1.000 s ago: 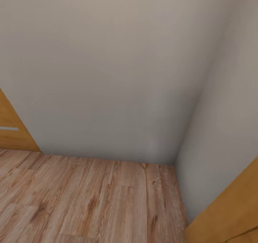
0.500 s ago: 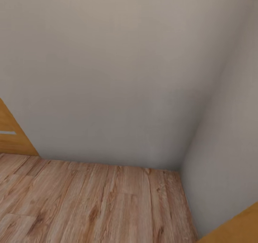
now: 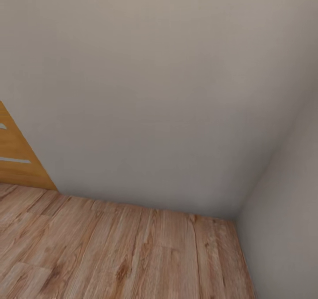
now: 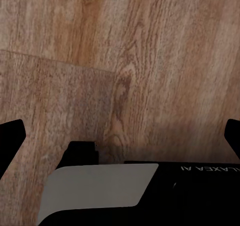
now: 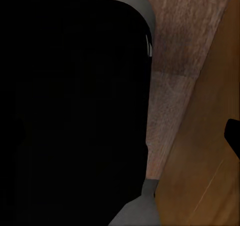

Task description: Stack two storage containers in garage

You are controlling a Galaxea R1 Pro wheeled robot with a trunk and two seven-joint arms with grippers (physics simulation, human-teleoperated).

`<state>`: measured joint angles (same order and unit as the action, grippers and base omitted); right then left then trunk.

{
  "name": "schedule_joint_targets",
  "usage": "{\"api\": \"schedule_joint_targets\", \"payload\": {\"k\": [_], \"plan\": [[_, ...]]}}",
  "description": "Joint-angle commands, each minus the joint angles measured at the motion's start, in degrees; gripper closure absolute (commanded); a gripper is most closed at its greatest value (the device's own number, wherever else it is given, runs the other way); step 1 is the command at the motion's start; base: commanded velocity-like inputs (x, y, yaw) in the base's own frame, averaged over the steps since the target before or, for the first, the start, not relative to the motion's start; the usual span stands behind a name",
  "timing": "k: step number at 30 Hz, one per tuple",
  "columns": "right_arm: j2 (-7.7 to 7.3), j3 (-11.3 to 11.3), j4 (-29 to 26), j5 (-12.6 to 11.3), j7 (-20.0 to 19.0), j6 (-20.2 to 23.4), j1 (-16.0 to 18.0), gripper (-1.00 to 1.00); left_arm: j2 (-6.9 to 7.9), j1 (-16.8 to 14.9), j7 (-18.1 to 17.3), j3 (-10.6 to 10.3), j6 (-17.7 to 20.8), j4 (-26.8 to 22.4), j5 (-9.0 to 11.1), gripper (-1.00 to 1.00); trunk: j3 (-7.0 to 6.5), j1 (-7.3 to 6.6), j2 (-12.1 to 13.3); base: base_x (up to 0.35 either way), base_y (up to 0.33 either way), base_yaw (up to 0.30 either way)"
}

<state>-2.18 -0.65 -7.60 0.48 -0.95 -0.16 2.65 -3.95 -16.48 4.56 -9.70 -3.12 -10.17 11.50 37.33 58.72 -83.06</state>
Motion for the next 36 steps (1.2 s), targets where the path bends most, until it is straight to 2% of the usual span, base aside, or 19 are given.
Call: {"api": "schedule_joint_targets", "payload": {"k": [1,17,36], "plan": [[-0.02,-0.1,0.0,0.1,-0.1,0.0,0.0,-1.00,0.00,0.0,0.3,-0.5,-0.2,0.1,0.5,-1.00,0.11,0.01,0.0,0.126,0.005,0.193],[0.02,-0.1,0.0,0.1,0.0,0.0,0.0,-1.00,-0.09,0.0,0.3,-0.5,-0.2,0.1,0.5,-1.00,1.19,0.01,0.0,0.111,0.027,0.196],[0.07,-0.1,0.0,0.1,0.1,0.0,0.0,-1.00,-0.18,0.0,0.3,-0.5,-0.1,0.1,0.5,-1.00,2.47,0.01,0.0,0.233,0.181,0.197]]}}
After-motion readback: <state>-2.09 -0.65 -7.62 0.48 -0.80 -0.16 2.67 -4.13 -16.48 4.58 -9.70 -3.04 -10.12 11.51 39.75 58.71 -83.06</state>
